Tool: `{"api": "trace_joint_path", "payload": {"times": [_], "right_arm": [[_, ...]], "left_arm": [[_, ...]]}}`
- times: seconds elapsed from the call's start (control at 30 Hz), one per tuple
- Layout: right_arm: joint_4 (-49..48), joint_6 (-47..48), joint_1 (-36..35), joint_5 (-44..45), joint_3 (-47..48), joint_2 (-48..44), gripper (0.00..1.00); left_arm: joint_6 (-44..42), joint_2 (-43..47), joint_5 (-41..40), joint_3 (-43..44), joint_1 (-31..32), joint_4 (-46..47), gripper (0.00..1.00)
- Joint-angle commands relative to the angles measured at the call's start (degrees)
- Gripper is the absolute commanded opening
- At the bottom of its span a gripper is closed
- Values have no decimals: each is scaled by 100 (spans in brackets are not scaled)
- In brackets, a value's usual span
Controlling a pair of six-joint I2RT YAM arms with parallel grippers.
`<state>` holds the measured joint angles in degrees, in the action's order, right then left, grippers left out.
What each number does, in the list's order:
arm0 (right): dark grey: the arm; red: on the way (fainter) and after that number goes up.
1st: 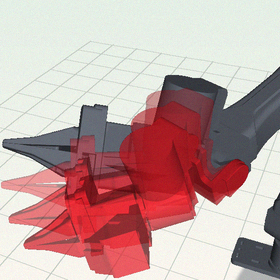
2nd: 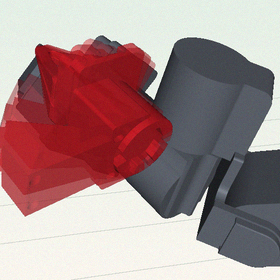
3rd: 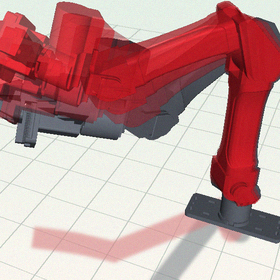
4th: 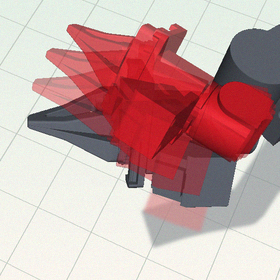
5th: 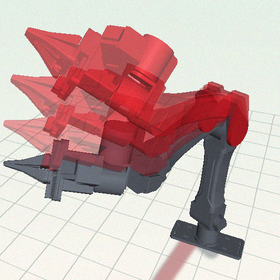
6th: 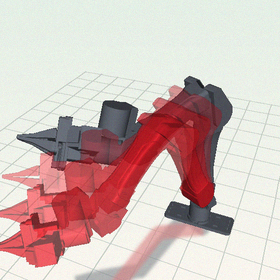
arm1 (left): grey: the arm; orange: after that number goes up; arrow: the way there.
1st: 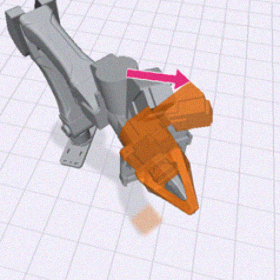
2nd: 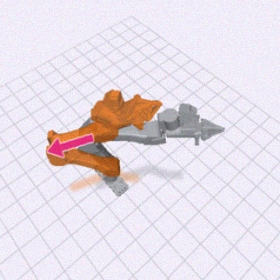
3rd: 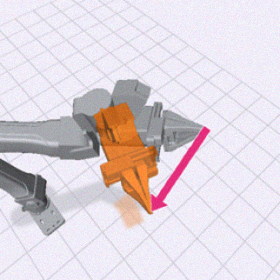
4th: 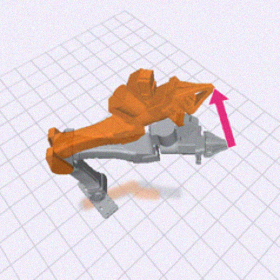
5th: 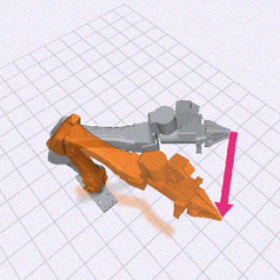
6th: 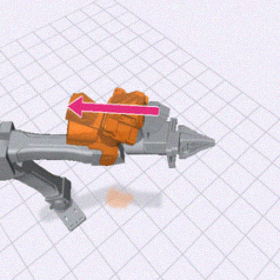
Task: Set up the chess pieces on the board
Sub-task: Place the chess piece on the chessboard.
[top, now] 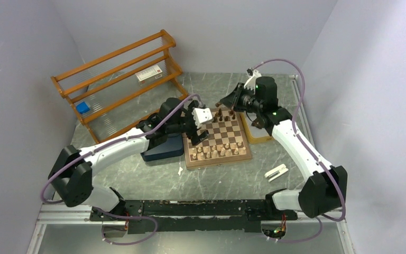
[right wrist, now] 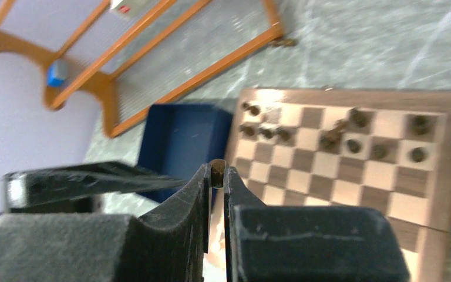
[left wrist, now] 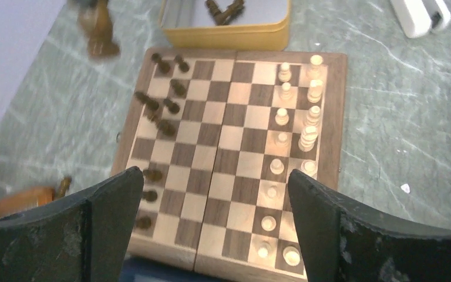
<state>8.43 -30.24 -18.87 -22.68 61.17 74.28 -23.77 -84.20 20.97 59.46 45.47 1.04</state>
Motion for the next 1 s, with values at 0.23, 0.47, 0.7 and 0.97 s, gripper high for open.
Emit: {"api": "trace_joint_path", "payload": {"times": [0.23,0.47,0.7,0.97], "right_arm": [[2000,1294,-13,2227,1915,1470,0],[1836,1665,-375,3326,2168,2241,0],[1382,1706,-440,3665,1958,2641,0],[923,1648,-441,3570,1819,2919,0]], "left_arm": [[2325,779,-2588,498,-537,-1768,97],[2949,1769,-2244,-41,-1251,-1923,97],[2690,2536,-2457,-781,-1249,-1654,97],[2623,2649,-2622,-877,-1245,-1605,97]]}}
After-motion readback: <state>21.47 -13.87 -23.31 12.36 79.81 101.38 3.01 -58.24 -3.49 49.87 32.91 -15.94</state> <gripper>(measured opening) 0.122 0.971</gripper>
